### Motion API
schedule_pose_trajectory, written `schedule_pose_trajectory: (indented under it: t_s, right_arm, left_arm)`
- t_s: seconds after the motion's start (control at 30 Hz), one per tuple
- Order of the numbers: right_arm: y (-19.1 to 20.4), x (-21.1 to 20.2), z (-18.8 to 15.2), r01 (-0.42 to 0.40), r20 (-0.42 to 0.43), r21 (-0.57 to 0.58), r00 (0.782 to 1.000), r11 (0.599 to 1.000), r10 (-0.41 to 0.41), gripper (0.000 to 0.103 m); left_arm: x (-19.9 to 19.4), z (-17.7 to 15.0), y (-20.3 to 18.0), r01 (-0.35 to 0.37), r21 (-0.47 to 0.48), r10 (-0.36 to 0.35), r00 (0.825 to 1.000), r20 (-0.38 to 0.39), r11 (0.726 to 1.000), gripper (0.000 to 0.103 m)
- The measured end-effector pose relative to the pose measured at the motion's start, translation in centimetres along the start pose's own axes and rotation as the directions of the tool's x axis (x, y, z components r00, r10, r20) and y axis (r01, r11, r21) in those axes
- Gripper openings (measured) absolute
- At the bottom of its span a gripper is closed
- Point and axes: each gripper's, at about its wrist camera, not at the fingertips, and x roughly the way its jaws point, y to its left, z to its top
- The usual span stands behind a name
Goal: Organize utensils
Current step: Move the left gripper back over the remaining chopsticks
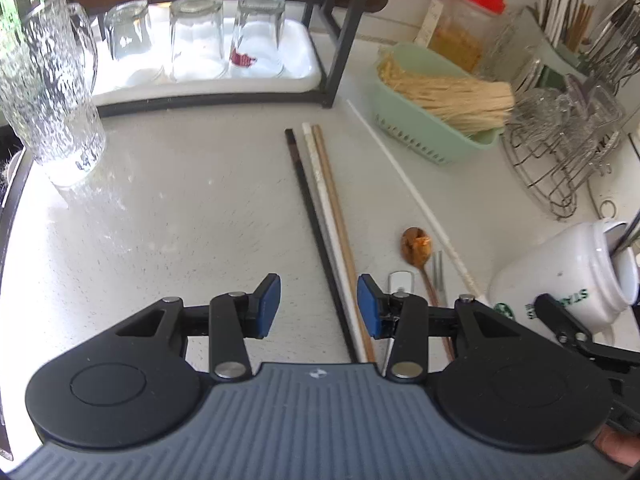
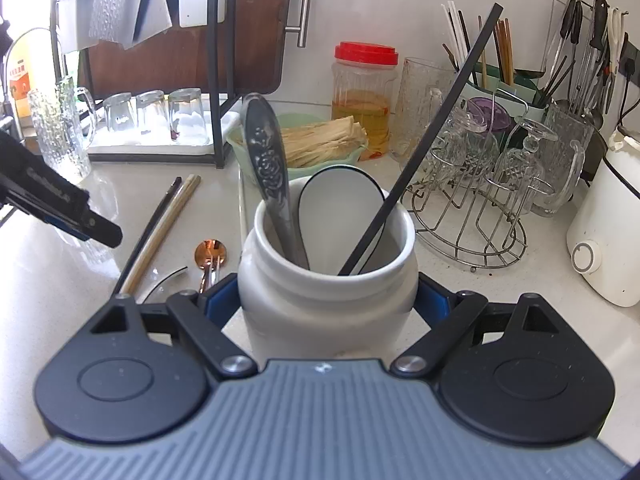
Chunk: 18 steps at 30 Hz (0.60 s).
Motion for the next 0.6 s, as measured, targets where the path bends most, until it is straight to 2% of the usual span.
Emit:
schedule_pose_trajectory:
  t_s: [0.23,0.37,0.43,0.5,0.6]
  right_arm:
    - [0.2,0.1,0.0,0.008,-0.003,-0.011,1.000,1.000,-0.008,0.092]
    - [0.3,0.1,0.0,0.013,-0.005,-0.016,1.000,1.000,-0.013,0.092]
    - [0.4,0.2,0.1,0.016,-0.008,-0.021,1.000,1.000,-0.016,0.092]
    - [0.5,0.2,0.2,0.022,-0.015,-0.029,1.000,0.999,-0.023,0.092]
    - [0.6,0.3,0.2,0.028,-0.019,-0.034,0.999,0.999,-0.029,0.093]
  left_arm:
    - [2.1,0.5,0.9,-0.005,-0.028,0.005,1.000,0.000,1.000,0.046]
    - [3.0,0.8,1.2,-0.008,-0.037,0.009,1.000,0.005,0.999,0.038]
    - [3.3,1.1,0.6,-0.037,0.016,0.037,0.999,0.017,0.999,0.038]
    - [3.6,1.5,-0.3,-0.086,0.089,0.083,0.996,0.036,0.992,0.033]
    - [4.4,2.4,-0.4,-0.088,0.095,0.086,0.996,0.028,0.992,0.031]
